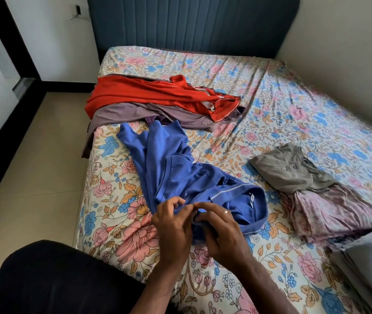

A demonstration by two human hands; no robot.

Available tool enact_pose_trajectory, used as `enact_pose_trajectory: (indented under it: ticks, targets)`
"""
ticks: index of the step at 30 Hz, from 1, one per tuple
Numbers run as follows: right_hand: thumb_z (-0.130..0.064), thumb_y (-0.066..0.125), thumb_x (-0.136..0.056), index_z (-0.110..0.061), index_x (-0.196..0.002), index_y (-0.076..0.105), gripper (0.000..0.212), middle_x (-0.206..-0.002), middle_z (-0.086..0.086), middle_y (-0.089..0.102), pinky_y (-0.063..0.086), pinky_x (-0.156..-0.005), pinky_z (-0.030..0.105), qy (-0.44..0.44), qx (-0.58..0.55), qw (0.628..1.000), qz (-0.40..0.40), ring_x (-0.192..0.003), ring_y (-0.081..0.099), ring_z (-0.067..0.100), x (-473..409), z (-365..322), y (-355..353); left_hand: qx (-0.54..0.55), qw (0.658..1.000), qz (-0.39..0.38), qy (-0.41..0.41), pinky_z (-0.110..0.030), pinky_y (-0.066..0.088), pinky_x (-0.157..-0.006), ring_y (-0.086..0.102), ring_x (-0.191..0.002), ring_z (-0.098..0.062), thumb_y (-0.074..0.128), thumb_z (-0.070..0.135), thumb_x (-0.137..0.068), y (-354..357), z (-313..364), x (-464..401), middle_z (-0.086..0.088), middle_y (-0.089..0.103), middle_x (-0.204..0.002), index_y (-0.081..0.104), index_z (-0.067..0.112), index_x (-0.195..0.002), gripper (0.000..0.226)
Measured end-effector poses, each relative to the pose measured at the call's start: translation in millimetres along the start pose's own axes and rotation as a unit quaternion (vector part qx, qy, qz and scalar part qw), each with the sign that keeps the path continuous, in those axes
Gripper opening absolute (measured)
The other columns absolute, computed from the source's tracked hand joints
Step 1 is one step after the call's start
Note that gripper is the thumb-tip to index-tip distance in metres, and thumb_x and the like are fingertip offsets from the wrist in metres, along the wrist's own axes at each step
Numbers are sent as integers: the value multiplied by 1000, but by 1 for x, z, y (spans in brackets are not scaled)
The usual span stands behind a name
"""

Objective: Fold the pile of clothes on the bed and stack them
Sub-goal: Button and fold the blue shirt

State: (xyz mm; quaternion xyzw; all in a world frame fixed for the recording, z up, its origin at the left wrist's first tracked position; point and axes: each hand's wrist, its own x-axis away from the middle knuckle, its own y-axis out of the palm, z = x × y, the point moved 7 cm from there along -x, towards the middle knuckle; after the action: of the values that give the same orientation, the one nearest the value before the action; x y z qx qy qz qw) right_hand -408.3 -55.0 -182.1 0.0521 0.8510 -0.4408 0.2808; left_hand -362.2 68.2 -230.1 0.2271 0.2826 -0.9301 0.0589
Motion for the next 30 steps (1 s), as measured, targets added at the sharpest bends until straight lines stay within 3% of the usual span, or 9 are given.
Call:
enact_pose_trajectory:
  ticks: [4,6,8,13,18,22,30]
  targets:
    - [-4,55,-93,-8,-103,69,18,-121,-7,68,56,-88,29,51,-96,993,38,-112,66,9,2,11,-2,61,997,-38,27,-41,42,-86,63,-93,-8,48,30,-106,-2,7,3,17,66,-96,69,27,-110,22]
    - [-2,58,-91,-12,-104,70,20,-111,-12,71,58,-83,31,99,-126,986,44,-103,70,8,5,23,6,161,984,-71,-37,-39,54,-77,69,-85,-7,60,19,-101,3,0,4,14,70,-91,67,24,-106,10]
    - [0,65,-90,-15,-105,72,22,-105,-14,73,60,-82,34,160,-154,974,51,-99,71,9,12,37,16,238,957,-86,-141,-31,60,-74,72,-84,-8,68,8,-94,5,-9,8,9,74,-89,66,22,-106,18]
    - [-17,67,-89,-14,-104,75,17,-101,-13,75,60,-83,37,211,-179,957,84,-97,72,12,26,48,30,282,919,-125,-247,-35,61,-85,72,-93,-7,71,3,-90,15,-25,17,9,76,-97,72,21,-107,25]
    - [-23,69,-87,-15,-97,76,14,-95,-11,75,60,-80,36,237,-197,944,113,-91,73,15,31,50,29,287,923,-126,-226,-29,59,-86,73,-91,-10,73,0,-87,15,-21,13,7,77,-92,76,22,-95,24]
    - [0,77,-86,-14,-95,76,17,-93,-10,76,60,-81,32,261,-200,938,106,-90,73,14,31,54,29,314,914,-128,-225,-25,57,-89,73,-95,-11,70,-2,-88,14,-23,14,5,78,-96,77,21,-95,25]
    - [-10,75,-86,-22,-99,80,18,-88,-21,73,55,-77,15,262,-95,960,19,-87,69,-3,14,43,27,289,927,-130,-200,-38,57,-94,71,-99,-11,69,7,-92,13,-32,16,3,77,-98,79,20,-99,18]
